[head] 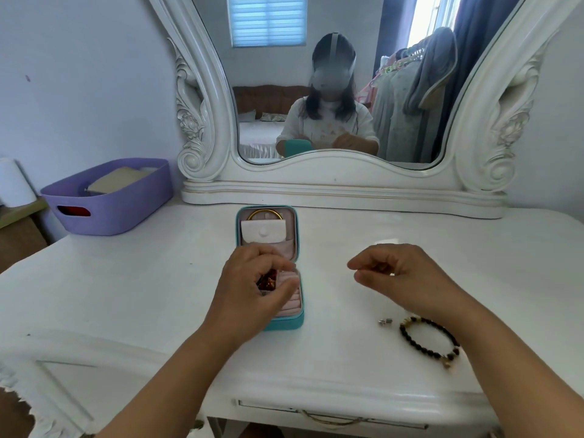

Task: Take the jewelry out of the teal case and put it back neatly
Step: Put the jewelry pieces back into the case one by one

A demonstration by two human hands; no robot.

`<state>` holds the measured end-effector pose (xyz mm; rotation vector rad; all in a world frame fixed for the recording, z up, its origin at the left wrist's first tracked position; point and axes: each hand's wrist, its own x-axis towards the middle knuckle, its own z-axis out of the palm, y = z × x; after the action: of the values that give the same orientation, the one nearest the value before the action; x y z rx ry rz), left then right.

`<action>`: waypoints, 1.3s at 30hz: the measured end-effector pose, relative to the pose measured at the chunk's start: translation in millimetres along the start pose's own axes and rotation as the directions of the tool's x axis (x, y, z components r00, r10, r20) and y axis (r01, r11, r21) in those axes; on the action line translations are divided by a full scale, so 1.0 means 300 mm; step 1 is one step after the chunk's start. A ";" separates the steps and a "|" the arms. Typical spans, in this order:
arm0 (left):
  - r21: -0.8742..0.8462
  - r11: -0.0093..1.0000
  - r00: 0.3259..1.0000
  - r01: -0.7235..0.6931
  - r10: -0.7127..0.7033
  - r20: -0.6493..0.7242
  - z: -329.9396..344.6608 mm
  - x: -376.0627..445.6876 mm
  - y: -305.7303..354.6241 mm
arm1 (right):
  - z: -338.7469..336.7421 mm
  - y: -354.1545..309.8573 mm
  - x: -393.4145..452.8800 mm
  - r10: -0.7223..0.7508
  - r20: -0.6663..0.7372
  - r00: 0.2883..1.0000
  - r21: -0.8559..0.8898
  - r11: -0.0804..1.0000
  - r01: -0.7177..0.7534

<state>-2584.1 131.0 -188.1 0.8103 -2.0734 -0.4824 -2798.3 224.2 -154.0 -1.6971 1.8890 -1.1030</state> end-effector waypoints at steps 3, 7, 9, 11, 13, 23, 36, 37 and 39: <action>-0.041 0.994 0.990 -0.105 0.109 0.091 0.083 0.008 0.096 | -0.084 0.046 -0.055 0.100 -0.021 0.995 -0.005 0.995 -0.101; 0.004 0.991 0.911 -0.131 0.119 0.395 0.229 0.011 0.224 | -0.150 0.119 -0.130 0.221 -0.038 0.975 -0.143 0.964 -0.224; 0.071 0.993 0.887 -0.095 0.052 0.459 0.291 0.014 0.268 | -0.166 0.154 -0.161 0.261 -0.048 0.964 -0.188 0.946 -0.265; 0.111 0.992 0.881 -0.056 -0.004 0.473 0.336 0.021 0.293 | -0.175 0.184 -0.186 0.284 -0.047 0.958 -0.219 0.933 -0.287; 0.140 0.990 0.873 -0.010 -0.060 0.483 0.360 0.026 0.297 | -0.170 0.203 -0.197 0.289 -0.022 0.957 -0.263 0.922 -0.285; 0.154 0.985 0.793 0.073 -0.151 0.590 0.353 0.072 0.283 | -0.092 0.237 -0.124 0.025 0.140 0.990 -0.283 0.959 0.016; 0.153 0.988 0.712 -0.006 -0.103 0.695 0.486 0.172 0.393 | -0.206 0.347 -0.166 0.089 -0.055 0.995 -0.426 0.899 -0.104; 0.138 0.990 0.703 -0.022 -0.083 0.706 0.511 0.181 0.416 | -0.223 0.363 -0.177 0.098 -0.079 0.992 -0.420 0.899 -0.122; 0.113 0.992 0.689 -0.051 -0.047 0.723 0.562 0.194 0.463 | -0.260 0.396 -0.199 0.122 -0.127 0.984 -0.414 0.895 -0.164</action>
<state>-2799.2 198.3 -170.5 0.7537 -2.8690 -0.7724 -2921.0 301.0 -207.4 -1.7012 2.4120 -0.7673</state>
